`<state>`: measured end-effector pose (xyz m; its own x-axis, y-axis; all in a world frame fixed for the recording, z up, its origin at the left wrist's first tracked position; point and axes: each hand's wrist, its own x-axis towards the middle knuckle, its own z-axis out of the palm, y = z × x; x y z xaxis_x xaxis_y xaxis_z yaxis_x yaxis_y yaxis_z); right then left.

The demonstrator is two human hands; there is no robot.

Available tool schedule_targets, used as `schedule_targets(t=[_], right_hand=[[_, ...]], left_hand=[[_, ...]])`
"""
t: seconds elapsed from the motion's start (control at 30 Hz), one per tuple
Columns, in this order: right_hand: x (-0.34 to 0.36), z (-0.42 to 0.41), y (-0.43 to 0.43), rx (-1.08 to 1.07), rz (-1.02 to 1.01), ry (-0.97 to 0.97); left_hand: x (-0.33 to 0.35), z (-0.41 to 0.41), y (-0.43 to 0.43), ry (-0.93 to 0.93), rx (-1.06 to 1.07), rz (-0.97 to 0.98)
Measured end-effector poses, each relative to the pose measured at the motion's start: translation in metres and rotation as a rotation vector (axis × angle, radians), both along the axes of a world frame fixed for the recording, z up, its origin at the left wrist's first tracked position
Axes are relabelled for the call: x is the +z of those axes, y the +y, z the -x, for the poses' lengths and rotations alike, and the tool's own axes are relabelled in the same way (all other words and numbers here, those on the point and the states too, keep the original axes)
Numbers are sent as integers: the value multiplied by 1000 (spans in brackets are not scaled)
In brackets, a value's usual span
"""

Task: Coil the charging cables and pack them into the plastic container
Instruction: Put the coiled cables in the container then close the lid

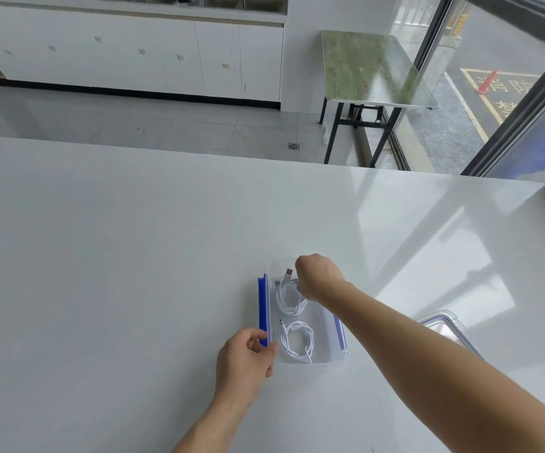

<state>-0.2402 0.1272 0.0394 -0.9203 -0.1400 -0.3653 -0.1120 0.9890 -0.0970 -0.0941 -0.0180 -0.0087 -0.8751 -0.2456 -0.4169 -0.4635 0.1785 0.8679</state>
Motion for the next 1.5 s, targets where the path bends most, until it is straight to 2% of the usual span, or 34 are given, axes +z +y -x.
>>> schedule_targets(t=[0.1,0.2,0.3,0.43,0.53,0.77,0.9,1.07,1.13,1.17,1.27,1.33,1.4,1.5], right_hand=[[4,-3,3,-41,-5,-2],[9,-13,12,-73,141,69],[17,-29,28,-174,328,145],[29,-64,60,-319,473,219],[29,-93,91,-437,546,214],[16,-159,160,-711,541,180],[12,-169,154,-817,785,106],[5,-152,122,-774,883,43],[-1,-147,123,-763,818,69],[-5,-147,129,-738,716,95],[-21,-157,157,-622,252,180],[-32,-169,175,-551,58,187],[-41,-180,187,-510,-17,135],[-50,-189,195,-505,-6,83]], left_hand=[[1,1,0,28,-22,43],[3,1,0,49,-44,76],[7,3,0,58,-66,104],[7,7,-3,47,-93,127],[5,8,-4,46,-104,132],[2,9,-8,24,-41,56],[1,15,-9,-137,0,-130],[-1,19,-7,-143,-17,7],[-2,20,-6,-152,-35,-23],[-3,20,-6,-155,-41,-31],[-2,20,-7,-138,-46,-43],[-1,20,-8,-130,-58,-28],[0,20,-9,-118,-65,-25],[0,19,-8,-88,-59,-1]])
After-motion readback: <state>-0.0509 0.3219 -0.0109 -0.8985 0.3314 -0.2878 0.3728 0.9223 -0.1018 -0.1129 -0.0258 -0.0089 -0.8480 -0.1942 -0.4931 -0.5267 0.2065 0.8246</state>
